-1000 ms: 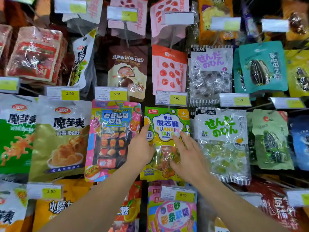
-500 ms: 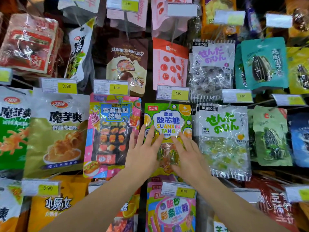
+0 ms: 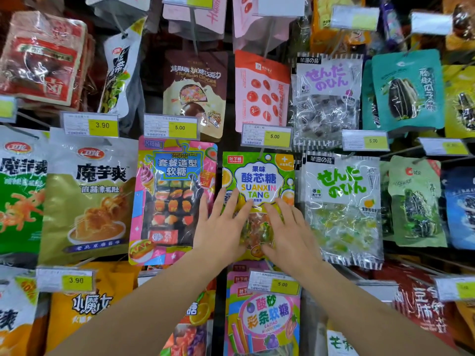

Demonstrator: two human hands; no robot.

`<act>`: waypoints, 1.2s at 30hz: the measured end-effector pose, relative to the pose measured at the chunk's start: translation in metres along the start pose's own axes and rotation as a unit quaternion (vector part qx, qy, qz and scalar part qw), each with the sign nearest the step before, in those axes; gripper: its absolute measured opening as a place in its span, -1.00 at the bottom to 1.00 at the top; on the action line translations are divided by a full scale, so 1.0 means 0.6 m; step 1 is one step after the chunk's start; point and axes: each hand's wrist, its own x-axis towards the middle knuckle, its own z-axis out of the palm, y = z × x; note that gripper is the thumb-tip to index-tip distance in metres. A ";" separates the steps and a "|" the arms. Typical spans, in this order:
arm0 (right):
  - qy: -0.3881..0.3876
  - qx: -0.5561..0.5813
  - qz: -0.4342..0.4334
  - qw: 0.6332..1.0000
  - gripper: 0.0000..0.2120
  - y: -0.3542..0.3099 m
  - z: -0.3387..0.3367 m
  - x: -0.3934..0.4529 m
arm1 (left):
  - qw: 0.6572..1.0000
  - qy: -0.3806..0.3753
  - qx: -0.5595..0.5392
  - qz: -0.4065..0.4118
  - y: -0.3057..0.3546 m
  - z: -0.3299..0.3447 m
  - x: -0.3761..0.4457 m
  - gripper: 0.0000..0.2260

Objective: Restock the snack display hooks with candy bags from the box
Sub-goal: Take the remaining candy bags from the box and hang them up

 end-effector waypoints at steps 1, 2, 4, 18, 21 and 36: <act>0.010 0.000 -0.002 1.000 -0.12 0.002 -0.001 -0.002 | 1.000 0.010 -0.004 0.006 -0.002 -0.002 -0.001 -0.15; 0.020 0.001 -0.002 1.000 -0.14 0.003 -0.003 -0.003 | 1.000 0.023 -0.008 0.011 -0.004 -0.005 -0.002 -0.17; 0.038 0.006 -0.001 0.999 -0.16 0.004 -0.009 -0.005 | 0.999 0.044 -0.021 0.014 -0.010 -0.015 -0.004 -0.21; 0.036 0.054 -0.011 0.998 -0.33 -0.057 -0.041 0.005 | 0.978 0.161 -0.086 -0.104 -0.139 -0.076 -0.037 -0.41; 0.025 0.115 -0.023 0.993 -0.31 -0.098 -0.042 0.015 | 0.974 0.163 -0.073 -0.137 -0.185 -0.074 -0.059 -0.40; -0.006 0.294 0.022 0.956 -0.19 -0.224 -0.015 0.050 | 0.964 0.002 -0.218 -0.150 -0.242 -0.052 -0.081 -0.19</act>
